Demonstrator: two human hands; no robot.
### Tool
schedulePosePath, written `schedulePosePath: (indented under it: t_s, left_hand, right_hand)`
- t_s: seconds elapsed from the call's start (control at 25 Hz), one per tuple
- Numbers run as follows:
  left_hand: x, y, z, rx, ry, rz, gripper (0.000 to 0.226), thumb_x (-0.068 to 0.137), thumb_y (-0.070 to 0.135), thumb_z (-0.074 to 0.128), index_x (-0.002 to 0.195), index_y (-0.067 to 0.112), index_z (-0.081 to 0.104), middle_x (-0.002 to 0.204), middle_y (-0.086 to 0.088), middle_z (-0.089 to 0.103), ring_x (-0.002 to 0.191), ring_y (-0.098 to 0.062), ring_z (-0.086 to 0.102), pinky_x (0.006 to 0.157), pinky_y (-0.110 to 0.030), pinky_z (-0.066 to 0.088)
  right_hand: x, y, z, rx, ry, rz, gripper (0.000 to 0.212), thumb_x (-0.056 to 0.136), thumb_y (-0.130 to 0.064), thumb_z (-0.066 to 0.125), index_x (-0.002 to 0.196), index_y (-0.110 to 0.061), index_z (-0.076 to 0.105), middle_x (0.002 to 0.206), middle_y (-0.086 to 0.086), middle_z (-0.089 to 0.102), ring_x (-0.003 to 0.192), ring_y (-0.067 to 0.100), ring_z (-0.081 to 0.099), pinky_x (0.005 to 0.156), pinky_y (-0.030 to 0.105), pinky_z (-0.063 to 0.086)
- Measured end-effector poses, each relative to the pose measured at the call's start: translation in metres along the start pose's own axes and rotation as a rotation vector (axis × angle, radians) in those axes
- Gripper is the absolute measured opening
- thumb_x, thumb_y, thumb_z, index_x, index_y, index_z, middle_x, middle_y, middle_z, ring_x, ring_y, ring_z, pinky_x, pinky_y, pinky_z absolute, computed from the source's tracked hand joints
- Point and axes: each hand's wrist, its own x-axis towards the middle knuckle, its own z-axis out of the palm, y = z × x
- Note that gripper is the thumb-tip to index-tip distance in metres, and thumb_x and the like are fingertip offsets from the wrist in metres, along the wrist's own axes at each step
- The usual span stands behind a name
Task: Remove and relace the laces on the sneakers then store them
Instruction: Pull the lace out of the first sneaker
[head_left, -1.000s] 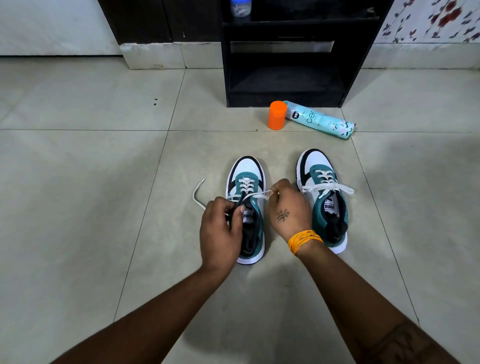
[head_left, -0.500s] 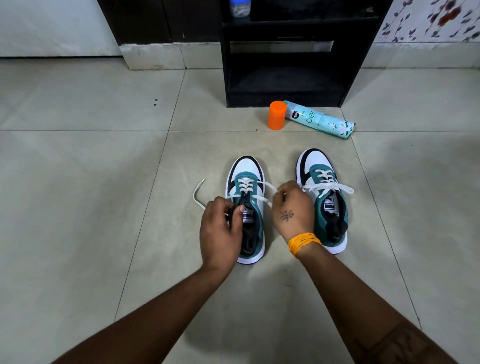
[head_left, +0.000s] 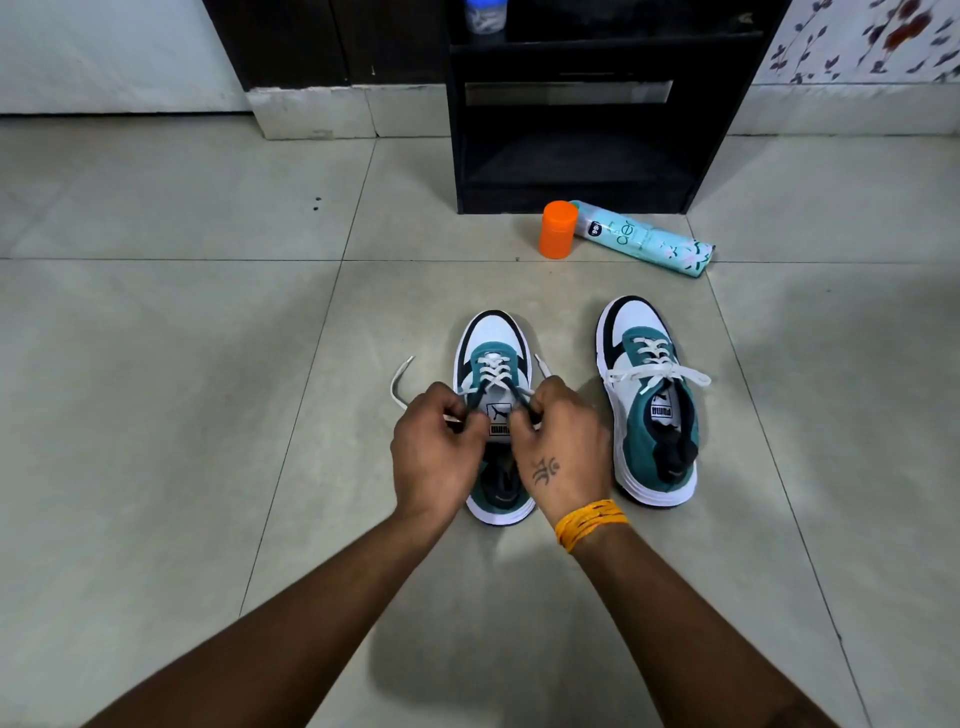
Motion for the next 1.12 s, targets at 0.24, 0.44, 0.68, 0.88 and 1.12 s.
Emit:
schedulePosePath:
  t_s: [0.24,0.44,0.68,0.88,1.12]
  left_hand:
    - [-0.003,0.004,-0.005,-0.131,0.041,-0.152,0.016,0.086,0.013,0.066,0.073,0.014,0.056,0.059,0.005,0.056,0.048,-0.006,0.047,0.053,-0.023,0.039]
    - [-0.003,0.012,-0.007,-0.037,0.011,-0.022,0.033,0.088,0.048,0.073,0.069,0.022,0.065,0.065,0.009,0.067,0.061,-0.003,0.064,0.061,-0.024,0.049]
    - [0.043,0.011,-0.016,0.433,-0.183,0.74,0.032,0.087,0.015,0.063,0.115,0.025,0.074,0.111,0.005,0.069,0.089,-0.019,0.068,0.067,-0.033,0.057]
    - [0.052,0.011,-0.006,0.107,-0.063,0.449,0.013,0.087,0.013,0.069,0.091,0.022,0.077,0.088,0.009,0.074,0.07,-0.01,0.065,0.068,-0.03,0.054]
    - [0.044,-0.002,-0.013,0.396,-0.063,0.619,0.024,0.089,0.016,0.068,0.111,0.022,0.075,0.103,0.004,0.072,0.074,-0.016,0.063,0.068,-0.028,0.052]
  right_hand:
    - [-0.007,0.004,0.005,0.262,0.139,0.208,0.018,0.086,-0.017,0.066,0.073,-0.009,0.055,0.063,0.005,0.059,0.063,0.03,0.054,0.061,0.041,0.036]
    - [-0.016,0.012,0.004,0.222,0.159,0.07,0.019,0.085,-0.025,0.077,0.08,-0.017,0.061,0.074,-0.004,0.065,0.066,0.015,0.059,0.06,0.027,0.037]
    - [-0.017,0.017,0.009,0.257,0.159,0.017,0.013,0.086,-0.023,0.077,0.086,-0.018,0.065,0.081,-0.004,0.071,0.076,0.013,0.067,0.067,0.026,0.048]
    - [-0.016,0.019,0.012,0.277,0.168,0.017,0.013,0.088,-0.023,0.076,0.086,-0.02,0.064,0.081,-0.006,0.07,0.076,0.01,0.066,0.068,0.029,0.051]
    - [-0.018,0.02,0.016,0.313,0.167,0.028,0.013,0.088,-0.024,0.076,0.087,-0.021,0.063,0.082,-0.007,0.069,0.077,0.008,0.066,0.068,0.028,0.052]
